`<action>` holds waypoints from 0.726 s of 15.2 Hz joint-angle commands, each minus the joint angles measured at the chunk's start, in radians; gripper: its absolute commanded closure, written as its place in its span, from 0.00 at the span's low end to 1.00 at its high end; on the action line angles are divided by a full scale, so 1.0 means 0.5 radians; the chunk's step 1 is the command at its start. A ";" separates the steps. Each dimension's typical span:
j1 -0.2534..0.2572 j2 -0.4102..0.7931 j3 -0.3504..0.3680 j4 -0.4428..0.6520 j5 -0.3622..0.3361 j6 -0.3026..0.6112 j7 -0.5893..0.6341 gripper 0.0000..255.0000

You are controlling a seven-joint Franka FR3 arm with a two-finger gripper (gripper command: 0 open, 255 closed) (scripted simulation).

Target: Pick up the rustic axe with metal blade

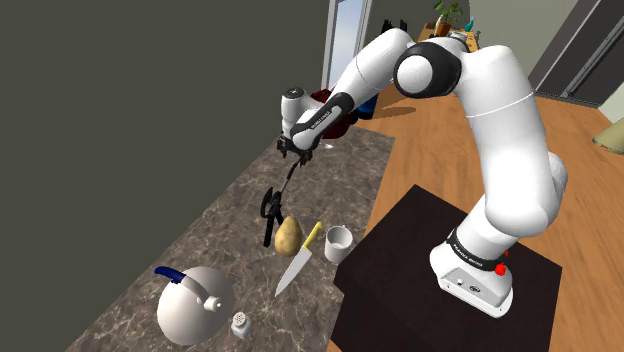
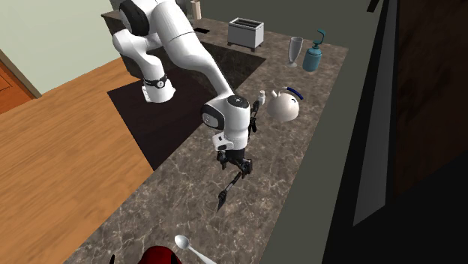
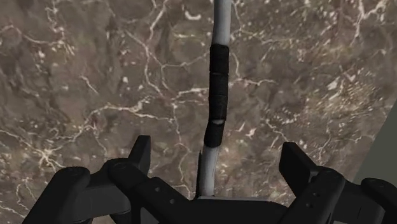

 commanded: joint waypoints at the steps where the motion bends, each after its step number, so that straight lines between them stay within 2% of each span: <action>1: 0.010 0.096 -0.027 0.107 0.003 -0.001 0.039 0.00; 10: 0.031 0.272 -0.059 0.189 -0.019 0.093 0.074 0.00; 11: 0.032 0.275 -0.059 0.190 -0.020 0.096 0.075 1.00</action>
